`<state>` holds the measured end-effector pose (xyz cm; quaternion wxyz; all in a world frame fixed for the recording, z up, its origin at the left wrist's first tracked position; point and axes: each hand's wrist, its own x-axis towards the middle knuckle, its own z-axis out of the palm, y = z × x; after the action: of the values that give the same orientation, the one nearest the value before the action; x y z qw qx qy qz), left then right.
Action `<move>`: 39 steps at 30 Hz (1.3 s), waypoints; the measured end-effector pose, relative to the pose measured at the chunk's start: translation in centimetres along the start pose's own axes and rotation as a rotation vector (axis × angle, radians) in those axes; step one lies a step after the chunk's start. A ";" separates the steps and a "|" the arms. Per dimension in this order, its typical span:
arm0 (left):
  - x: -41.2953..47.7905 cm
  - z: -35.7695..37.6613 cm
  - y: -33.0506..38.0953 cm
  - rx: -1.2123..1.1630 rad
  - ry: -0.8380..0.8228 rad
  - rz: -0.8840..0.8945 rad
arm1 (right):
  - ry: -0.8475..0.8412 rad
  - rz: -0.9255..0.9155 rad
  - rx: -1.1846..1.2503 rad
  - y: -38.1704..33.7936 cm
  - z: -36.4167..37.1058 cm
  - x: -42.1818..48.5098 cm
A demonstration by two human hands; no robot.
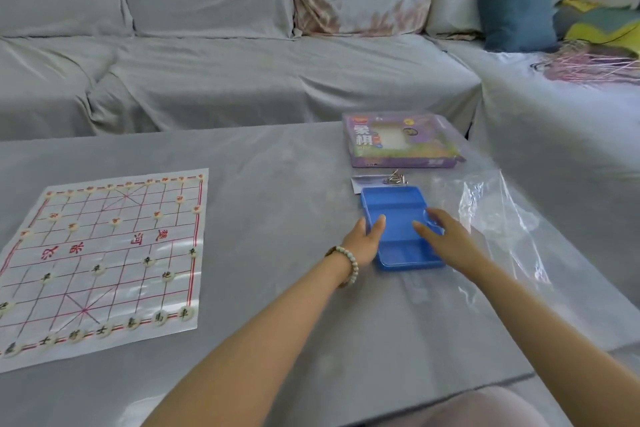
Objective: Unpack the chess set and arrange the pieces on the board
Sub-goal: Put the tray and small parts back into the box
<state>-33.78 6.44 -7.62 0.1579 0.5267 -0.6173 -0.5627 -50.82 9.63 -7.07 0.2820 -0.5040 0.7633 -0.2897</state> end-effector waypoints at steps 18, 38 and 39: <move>-1.4 -0.9 -6.7 0.297 0.376 0.227 | -0.189 -0.223 -0.008 -1.4 5.6 -4.1; -7.0 -2.2 -5.3 0.765 0.304 -0.177 | -0.177 0.210 0.408 -3.7 8.2 -4.4; -6.9 -2.2 -5.1 0.766 0.285 -0.188 | -0.188 0.214 0.419 -3.6 8.0 -4.3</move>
<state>-26.92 11.97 -8.54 -0.0176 0.6738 -0.7033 -0.2259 -41.44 11.18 -9.23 0.4791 -0.3757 0.7058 -0.3621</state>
